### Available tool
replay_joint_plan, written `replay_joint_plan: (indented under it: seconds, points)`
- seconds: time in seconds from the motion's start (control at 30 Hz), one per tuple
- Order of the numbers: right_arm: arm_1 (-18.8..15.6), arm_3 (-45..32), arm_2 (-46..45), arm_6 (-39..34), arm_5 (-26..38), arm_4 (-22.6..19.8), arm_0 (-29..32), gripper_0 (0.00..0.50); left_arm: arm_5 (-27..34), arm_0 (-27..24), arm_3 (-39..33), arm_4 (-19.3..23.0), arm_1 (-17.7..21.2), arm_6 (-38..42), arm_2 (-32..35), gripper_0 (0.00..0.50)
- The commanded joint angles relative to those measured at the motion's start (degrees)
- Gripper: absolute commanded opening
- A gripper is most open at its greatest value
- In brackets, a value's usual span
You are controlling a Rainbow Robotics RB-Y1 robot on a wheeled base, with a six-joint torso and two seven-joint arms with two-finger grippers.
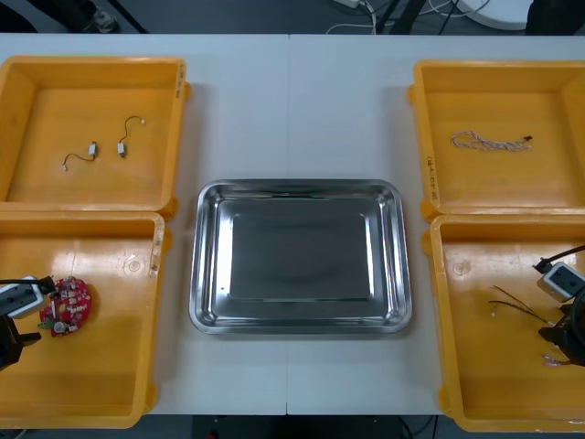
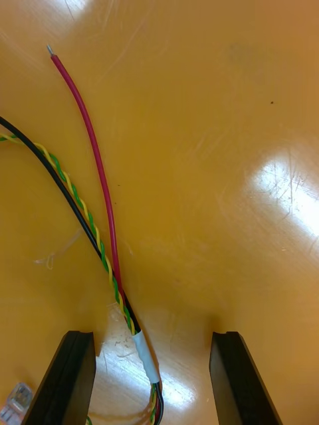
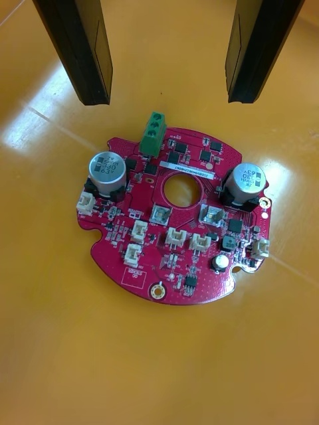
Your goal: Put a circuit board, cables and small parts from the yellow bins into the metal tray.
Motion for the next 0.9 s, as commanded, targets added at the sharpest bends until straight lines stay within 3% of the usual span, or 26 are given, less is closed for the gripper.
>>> replay_joint_plan:
  seconds: [0.03,0.33,0.9]
  points:
    - [0.84,-0.11,0.73,0.90,-0.68,0.99,1.48,0.500,-1.20,1.06,0.90,0.43,2.76,-4.75,-1.47,0.500]
    - [1.01,-0.11,0.73,0.90,-0.85,1.60,1.92,0.500,-2.95,-1.31,3.27,0.52,2.76,-4.75,-4.72,0.500]
    - [2.51,-0.20,1.17,-0.16,-0.94,2.39,2.10,0.500,-3.04,-3.25,3.80,1.57,2.67,-4.66,-4.72,0.500]
